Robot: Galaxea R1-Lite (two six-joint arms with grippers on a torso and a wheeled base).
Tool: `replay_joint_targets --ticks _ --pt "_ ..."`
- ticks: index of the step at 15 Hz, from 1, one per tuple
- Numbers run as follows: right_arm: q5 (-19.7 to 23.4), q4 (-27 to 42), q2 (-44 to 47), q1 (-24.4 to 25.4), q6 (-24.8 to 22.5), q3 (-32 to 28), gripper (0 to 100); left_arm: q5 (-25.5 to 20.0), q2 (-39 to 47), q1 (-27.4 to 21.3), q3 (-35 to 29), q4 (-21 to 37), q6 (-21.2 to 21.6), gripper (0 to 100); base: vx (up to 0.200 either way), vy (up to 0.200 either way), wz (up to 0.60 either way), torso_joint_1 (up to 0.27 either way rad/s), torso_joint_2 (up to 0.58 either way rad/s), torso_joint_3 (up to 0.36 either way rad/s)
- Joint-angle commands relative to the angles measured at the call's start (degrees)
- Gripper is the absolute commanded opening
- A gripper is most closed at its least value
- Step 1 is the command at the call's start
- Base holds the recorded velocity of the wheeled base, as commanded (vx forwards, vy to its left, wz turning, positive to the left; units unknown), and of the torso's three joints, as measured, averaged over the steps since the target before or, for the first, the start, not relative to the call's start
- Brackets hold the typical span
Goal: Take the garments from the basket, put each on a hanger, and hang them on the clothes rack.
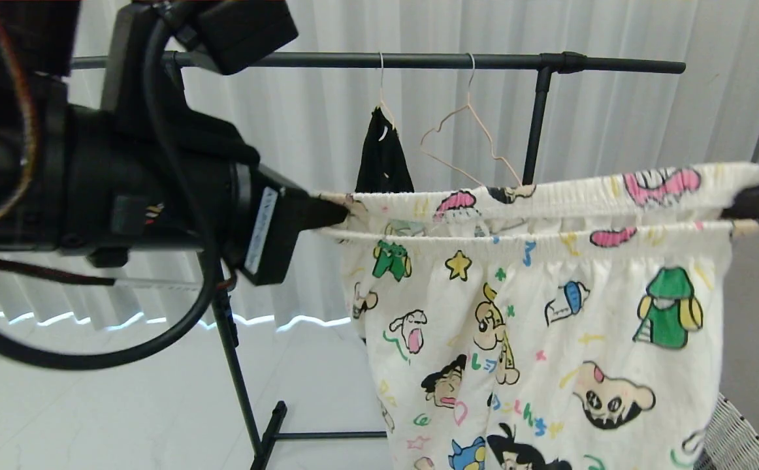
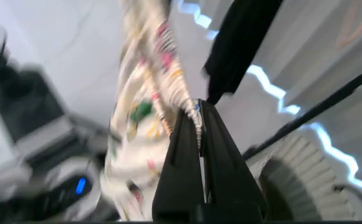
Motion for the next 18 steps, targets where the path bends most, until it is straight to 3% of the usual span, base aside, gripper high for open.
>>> replay_joint_targets --ticks 1,4,6,9,10,11,13,14,18 --pt "0.12 -4.93 5.53 -3.13 -0.08 -1.75 0 -0.43 -6.66 -4.56 0.3 5.36 -6.02 0 0.0 0.0 0.0 0.0 0.0 0.0" --pt "0.56 -10.47 11.15 -3.05 -0.08 -6.05 0 -0.43 -9.48 -14.49 0.74 7.56 -19.12 0 0.0 0.0 0.0 0.0 0.0 0.0" --pt "0.83 -11.61 13.0 -3.05 -0.08 -7.55 0 0.19 -10.0 -17.48 1.27 7.56 -22.9 0 0.0 0.0 0.0 0.0 0.0 0.0" --pt "0.74 -11.44 12.65 -3.05 -0.08 -7.29 0 0.36 -10.27 -17.39 1.97 7.56 -22.81 0 0.0 0.0 0.0 0.0 0.0 0.0" --pt "0.39 -10.82 11.59 -3.13 0.01 -6.76 0 2.3 -9.91 -17.04 2.23 7.56 -22.63 0 0.0 0.0 0.0 0.0 0.0 0.0" --pt "0.39 -9.24 10.1 -3.84 -0.08 -6.14 0 5.46 -8.68 -15.72 2.23 7.56 -21.49 0 0.0 0.0 0.0 0.0 0.0 0.0" --pt "0.39 -3.7 6.93 -4.36 0.01 -5.44 0 14.16 -4.9 -10.8 2.41 7.47 -14.37 0 0.0 0.0 0.0 0.0 0.0 0.0" --pt "0.48 0.78 4.91 -4.01 0.01 -4.82 0 21.19 -1.83 -9.92 1.35 7.12 -9.54 0 0.0 0.0 0.0 0.0 0.0 0.0" --pt "0.21 0.69 3.95 -0.94 -0.25 -0.43 0 21.98 2.04 -9.92 -3.65 5.28 -10.15 0 0.0 0.0 0.0 0.0 0.0 0.0"
